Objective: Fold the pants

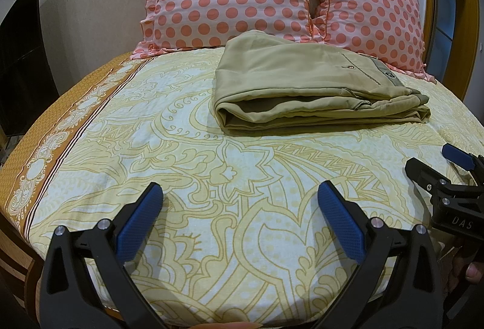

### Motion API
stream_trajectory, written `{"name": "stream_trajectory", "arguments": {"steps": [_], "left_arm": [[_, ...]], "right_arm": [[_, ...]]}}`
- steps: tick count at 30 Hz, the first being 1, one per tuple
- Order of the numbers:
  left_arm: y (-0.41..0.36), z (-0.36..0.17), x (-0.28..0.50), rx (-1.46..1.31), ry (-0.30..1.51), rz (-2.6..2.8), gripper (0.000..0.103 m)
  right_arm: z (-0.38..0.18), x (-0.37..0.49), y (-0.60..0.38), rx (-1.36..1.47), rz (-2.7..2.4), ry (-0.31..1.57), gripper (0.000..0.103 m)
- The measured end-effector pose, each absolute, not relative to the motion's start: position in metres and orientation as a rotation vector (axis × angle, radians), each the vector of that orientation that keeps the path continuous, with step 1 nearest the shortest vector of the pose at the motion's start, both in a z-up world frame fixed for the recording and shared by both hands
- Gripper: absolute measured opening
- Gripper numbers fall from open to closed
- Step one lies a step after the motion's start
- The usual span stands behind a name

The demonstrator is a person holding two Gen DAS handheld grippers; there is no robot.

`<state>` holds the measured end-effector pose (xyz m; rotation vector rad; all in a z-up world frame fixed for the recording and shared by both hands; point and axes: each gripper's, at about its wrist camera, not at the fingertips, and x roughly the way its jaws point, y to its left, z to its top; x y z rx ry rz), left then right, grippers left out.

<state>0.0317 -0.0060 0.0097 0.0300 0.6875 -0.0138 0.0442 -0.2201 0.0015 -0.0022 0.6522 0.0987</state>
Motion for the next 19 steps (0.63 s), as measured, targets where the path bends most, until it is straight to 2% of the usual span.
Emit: {"name": "stream_trajectory", "arguments": {"steps": [19], "left_arm": [[-0.0056, 0.0091, 0.0313, 0.031, 0.686, -0.015, 0.101]], "right_arm": [[0.0012, 0.0443, -0.2201, -0.002, 0.098, 0.651, 0.102]]}}
